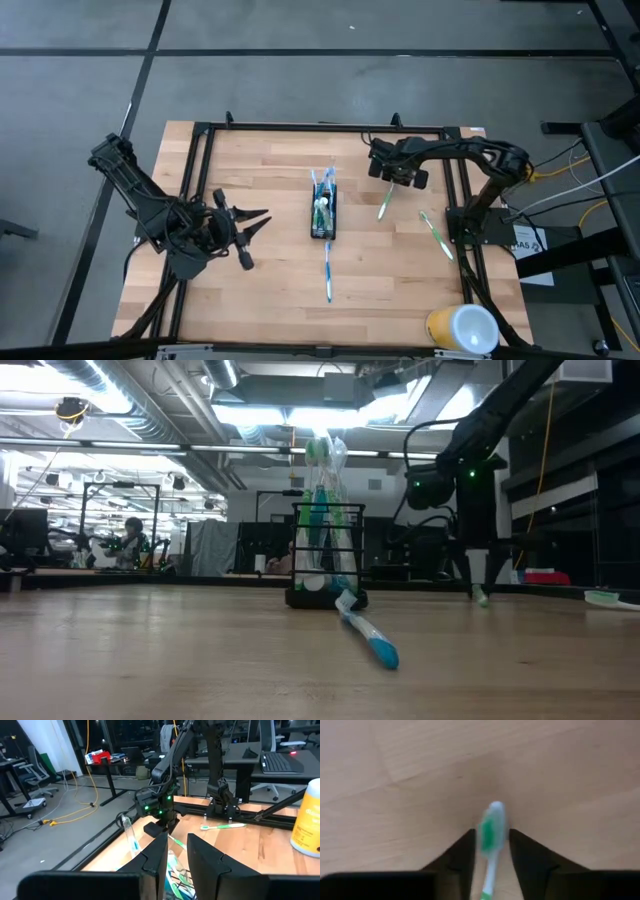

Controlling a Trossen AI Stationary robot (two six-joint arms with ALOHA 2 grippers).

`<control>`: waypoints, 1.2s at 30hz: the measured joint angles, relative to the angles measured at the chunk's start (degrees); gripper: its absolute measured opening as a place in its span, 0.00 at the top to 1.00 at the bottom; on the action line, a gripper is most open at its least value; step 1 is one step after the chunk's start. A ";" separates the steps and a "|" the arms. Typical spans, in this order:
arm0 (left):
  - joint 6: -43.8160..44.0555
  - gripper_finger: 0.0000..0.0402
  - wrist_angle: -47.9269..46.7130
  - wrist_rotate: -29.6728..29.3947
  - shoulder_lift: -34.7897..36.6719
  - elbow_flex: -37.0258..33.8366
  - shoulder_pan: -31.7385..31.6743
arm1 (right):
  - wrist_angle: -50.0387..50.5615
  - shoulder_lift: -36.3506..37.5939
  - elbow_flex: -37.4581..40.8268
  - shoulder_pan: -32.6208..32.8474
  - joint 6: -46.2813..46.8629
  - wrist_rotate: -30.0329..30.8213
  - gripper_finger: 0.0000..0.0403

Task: Pick & Place toothbrushing station
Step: Put the green toothbrush into the black organizer

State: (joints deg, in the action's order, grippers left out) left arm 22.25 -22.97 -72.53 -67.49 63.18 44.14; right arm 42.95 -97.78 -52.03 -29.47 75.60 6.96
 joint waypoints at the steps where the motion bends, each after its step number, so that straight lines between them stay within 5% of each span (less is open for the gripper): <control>1: 0.01 0.83 -0.09 0.00 0.03 0.00 0.00 | -0.43 -0.20 -0.04 0.00 -0.48 -0.14 0.74; 6: 0.11 0.83 -0.40 -1.66 0.27 0.00 0.27 | -1.71 -0.38 -0.12 0.64 -3.98 1.39 0.96; 11: 5.98 0.84 -7.46 -7.04 2.98 0.00 2.96 | -2.96 1.30 0.07 2.15 -6.38 5.75 0.96; 15: 12.53 0.87 -13.99 -12.84 6.76 0.00 7.02 | -6.01 6.96 0.07 5.61 -7.53 13.13 0.96; 20: 13.72 0.92 -16.43 -13.27 8.76 0.00 8.98 | -15.85 16.93 0.07 13.20 -9.45 24.51 0.96; 28: 25.44 0.98 -29.98 -4.23 8.47 0.00 6.83 | -45.55 25.03 4.11 25.65 -32.15 37.20 0.96; 36: 18.46 0.98 -31.44 15.35 8.30 0.00 2.37 | -91.15 23.50 21.37 28.56 -44.80 28.26 0.96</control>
State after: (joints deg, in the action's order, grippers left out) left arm 40.71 -54.41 -57.18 -59.19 63.18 46.51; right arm -48.20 -74.28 -30.66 -0.91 30.80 35.23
